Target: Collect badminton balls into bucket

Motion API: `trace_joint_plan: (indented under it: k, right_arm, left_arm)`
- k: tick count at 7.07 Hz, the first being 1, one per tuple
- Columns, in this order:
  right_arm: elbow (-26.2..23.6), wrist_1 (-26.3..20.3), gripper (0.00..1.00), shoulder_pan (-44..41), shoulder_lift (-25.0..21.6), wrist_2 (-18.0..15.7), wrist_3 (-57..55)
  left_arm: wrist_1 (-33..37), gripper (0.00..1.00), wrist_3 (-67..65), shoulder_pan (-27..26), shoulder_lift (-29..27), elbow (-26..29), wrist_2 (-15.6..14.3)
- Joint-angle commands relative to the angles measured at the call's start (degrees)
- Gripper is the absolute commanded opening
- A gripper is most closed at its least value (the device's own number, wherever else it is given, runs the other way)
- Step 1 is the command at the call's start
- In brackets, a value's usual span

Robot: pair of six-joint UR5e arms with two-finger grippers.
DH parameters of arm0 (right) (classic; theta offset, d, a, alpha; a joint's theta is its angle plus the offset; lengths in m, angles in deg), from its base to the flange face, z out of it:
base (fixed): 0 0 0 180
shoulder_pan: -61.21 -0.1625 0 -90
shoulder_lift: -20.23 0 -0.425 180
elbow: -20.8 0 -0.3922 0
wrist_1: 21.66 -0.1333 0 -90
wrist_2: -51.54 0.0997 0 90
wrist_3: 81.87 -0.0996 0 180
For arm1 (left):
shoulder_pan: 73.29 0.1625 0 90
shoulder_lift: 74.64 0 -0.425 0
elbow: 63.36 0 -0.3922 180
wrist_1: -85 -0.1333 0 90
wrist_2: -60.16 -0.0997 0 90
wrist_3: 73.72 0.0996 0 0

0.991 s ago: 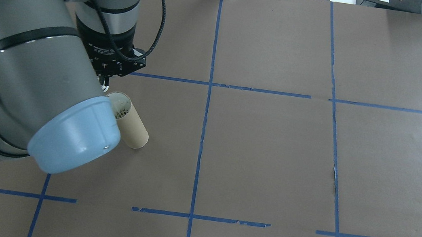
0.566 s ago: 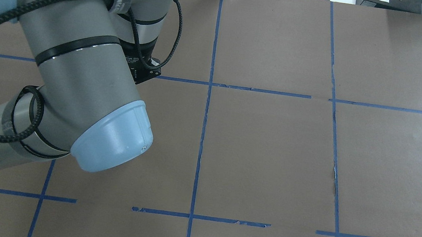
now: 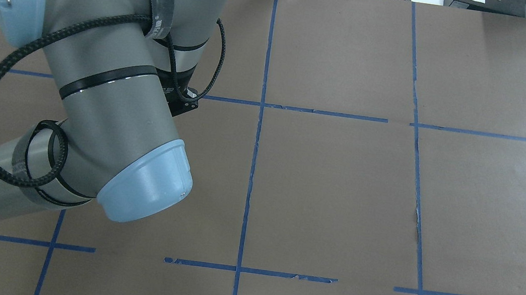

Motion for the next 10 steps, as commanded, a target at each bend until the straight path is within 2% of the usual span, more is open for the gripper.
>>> trace_joint_plan:
  k: [1, 2, 4, 6, 7, 8, 10]
  right_arm:
    - [0.0, 0.0, 1.0, 0.0, 0.0, 0.0, 0.0]
    - [0.0, 0.0, 1.0, 0.0, 0.0, 0.0, 0.0]
    - [0.0, 0.0, 1.0, 0.0, 0.0, 0.0, 0.0]
    - [0.0, 0.0, 1.0, 0.0, 0.0, 0.0, 0.0]
    - [0.0, 0.0, 1.0, 0.0, 0.0, 0.0, 0.0]
    - [0.0, 0.0, 1.0, 0.0, 0.0, 0.0, 0.0]
    - [0.0, 0.0, 1.0, 0.0, 0.0, 0.0, 0.0]
  left_arm:
    - [2.6, 0.59, 0.1, -0.1, 1.0, 0.0, 0.0]
    - [6.1, 1.0, 0.1, -0.2, 3.2, -0.8, 0.1]
    - [13.0, 1.0, 0.1, -0.8, 7.0, -4.4, 0.2]
    - [19.7, 1.0, 0.6, -5.0, 9.0, -7.2, 0.8]
    - [21.8, 1.0, 4.2, -7.7, 9.2, -7.2, 2.4]
    - [25.8, 1.0, 9.2, -12.9, 11.6, -7.3, 6.0]
    - [35.8, 1.0, 25.2, -22.3, 21.9, -7.1, 11.6]
